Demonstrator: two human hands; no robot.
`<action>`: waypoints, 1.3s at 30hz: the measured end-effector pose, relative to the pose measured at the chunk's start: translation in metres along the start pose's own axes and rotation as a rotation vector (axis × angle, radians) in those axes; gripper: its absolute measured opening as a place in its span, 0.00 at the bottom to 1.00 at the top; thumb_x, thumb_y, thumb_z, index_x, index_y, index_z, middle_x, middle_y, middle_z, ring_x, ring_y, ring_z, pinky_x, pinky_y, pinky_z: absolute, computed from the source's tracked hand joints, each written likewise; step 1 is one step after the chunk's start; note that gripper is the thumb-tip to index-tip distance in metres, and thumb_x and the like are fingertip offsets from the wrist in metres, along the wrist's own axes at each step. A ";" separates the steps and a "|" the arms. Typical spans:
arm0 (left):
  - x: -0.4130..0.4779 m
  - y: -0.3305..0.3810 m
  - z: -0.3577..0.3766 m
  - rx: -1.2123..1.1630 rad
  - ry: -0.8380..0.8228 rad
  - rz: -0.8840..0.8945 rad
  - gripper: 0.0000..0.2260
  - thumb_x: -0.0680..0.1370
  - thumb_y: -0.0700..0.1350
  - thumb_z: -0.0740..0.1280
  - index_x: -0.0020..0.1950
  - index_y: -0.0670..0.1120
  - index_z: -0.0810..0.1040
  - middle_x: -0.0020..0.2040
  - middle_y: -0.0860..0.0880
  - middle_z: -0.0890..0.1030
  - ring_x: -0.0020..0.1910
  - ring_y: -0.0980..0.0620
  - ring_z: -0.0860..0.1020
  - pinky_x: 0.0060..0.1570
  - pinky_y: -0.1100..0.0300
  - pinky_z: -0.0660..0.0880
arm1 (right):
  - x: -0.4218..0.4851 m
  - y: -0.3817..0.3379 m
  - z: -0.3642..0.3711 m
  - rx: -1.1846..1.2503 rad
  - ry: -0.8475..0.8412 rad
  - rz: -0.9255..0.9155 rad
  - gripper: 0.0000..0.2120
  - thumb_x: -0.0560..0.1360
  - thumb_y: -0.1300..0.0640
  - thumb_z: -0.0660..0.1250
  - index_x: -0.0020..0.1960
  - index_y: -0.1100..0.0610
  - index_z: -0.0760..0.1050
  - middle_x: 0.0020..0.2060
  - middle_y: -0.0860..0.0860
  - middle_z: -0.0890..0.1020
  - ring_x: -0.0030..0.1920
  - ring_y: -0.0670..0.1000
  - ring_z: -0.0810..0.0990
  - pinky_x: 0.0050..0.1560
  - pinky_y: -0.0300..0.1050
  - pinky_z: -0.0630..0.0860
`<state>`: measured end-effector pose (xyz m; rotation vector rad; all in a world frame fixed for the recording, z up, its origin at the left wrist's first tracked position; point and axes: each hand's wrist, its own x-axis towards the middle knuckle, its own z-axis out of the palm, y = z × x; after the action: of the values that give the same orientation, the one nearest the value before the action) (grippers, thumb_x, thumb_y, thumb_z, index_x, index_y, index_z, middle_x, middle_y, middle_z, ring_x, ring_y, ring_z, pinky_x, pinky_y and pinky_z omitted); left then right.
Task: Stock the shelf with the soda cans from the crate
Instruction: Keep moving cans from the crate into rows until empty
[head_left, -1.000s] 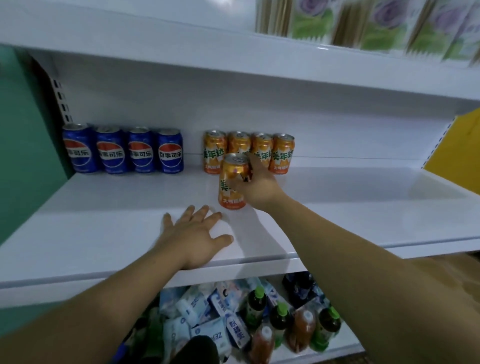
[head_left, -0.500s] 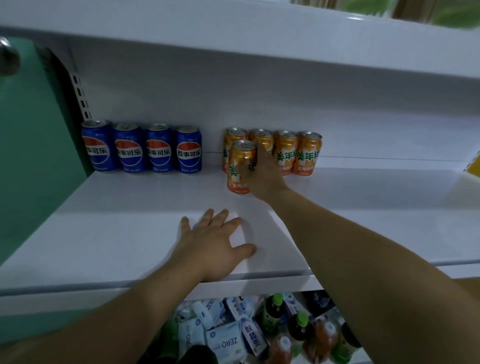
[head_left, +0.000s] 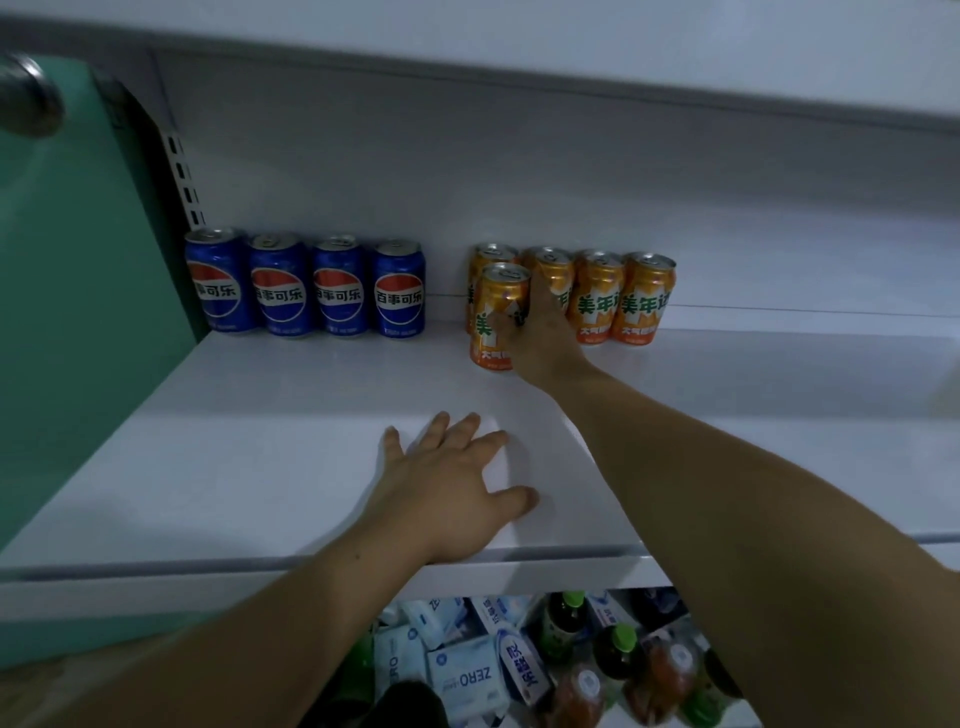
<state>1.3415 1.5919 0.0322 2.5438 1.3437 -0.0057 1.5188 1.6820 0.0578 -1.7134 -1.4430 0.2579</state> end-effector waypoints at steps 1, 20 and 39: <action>0.000 0.000 0.000 0.003 -0.001 0.001 0.34 0.75 0.71 0.51 0.77 0.61 0.48 0.79 0.57 0.44 0.77 0.54 0.41 0.73 0.39 0.37 | -0.002 -0.003 -0.003 0.007 -0.020 0.010 0.33 0.79 0.52 0.64 0.78 0.56 0.53 0.72 0.55 0.67 0.71 0.57 0.67 0.70 0.52 0.66; -0.019 0.093 -0.005 -0.022 -0.106 0.257 0.33 0.76 0.65 0.59 0.75 0.48 0.63 0.76 0.48 0.64 0.72 0.46 0.65 0.70 0.47 0.63 | -0.201 0.016 -0.229 -0.699 -0.273 0.497 0.37 0.78 0.39 0.62 0.79 0.56 0.53 0.77 0.54 0.61 0.73 0.58 0.63 0.70 0.51 0.64; -0.141 0.365 0.159 0.301 -0.435 1.077 0.26 0.77 0.59 0.63 0.71 0.49 0.68 0.69 0.47 0.72 0.65 0.46 0.72 0.62 0.50 0.72 | -0.528 0.102 -0.359 -0.591 0.112 1.263 0.34 0.76 0.42 0.66 0.76 0.53 0.60 0.73 0.53 0.68 0.70 0.57 0.68 0.68 0.52 0.67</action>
<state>1.5759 1.2452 -0.0194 2.9191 -0.2671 -0.5376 1.6562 1.0519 0.0177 -2.8881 -0.1447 0.3991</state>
